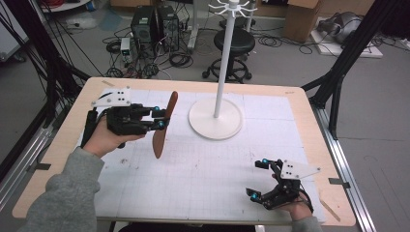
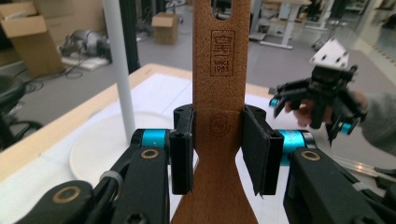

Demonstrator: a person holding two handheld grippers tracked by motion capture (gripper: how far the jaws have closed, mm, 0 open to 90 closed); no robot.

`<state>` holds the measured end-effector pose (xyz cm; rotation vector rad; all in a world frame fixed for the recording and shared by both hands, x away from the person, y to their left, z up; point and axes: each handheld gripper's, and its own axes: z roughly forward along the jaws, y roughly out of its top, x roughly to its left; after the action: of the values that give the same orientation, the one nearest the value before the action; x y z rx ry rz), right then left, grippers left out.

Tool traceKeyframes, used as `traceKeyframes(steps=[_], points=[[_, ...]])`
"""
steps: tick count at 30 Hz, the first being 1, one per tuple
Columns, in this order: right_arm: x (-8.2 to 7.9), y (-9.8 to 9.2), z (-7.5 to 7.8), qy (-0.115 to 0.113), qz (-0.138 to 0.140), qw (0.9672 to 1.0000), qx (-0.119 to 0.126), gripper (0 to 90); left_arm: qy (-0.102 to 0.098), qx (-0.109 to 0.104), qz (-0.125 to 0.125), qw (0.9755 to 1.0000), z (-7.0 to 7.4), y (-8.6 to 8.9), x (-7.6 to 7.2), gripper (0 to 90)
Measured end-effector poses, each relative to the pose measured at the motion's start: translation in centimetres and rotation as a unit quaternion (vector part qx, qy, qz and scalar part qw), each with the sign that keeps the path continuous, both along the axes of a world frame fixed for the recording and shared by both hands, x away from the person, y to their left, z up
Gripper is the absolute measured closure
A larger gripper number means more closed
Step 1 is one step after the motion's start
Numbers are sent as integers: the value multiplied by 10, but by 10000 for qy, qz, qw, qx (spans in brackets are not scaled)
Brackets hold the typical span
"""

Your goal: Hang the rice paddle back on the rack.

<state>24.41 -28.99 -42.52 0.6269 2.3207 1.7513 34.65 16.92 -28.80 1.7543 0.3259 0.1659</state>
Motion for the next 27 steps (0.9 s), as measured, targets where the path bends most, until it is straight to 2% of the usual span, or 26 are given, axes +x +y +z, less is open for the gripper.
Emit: traceKeyframes(steps=[5,10,13,15,16,19,22,24,27], points=[[1,0,0,18,-2,10000,39,12,-74,43,-35,10000,16,-8,9,655],[0,-2,2,-47,-25,10000,80,12,-38,-81,-85,9999,33,-14,24,655],[0,-3,2,-29,-5,10000,12,12,-14,-213,-242,9995,45,-20,30,655],[1,-4,2,-48,-10,10000,0,12,-33,-193,-237,9995,53,-22,35,655],[0,-5,2,13,-21,10000,7,12,-43,-226,-228,9995,56,-24,37,655],[0,-8,2,-24,-60,10000,67,12,-27,-282,-155,9995,64,-26,43,655],[-2,-9,2,8,-59,9999,87,12,-72,-156,-47,9998,72,-26,49,655],[-2,-10,2,12,-66,9999,78,12,-37,-151,50,9999,77,-26,52,656],[-3,-10,2,0,-73,9999,100,12,-87,-112,77,9999,84,-28,56,655]])
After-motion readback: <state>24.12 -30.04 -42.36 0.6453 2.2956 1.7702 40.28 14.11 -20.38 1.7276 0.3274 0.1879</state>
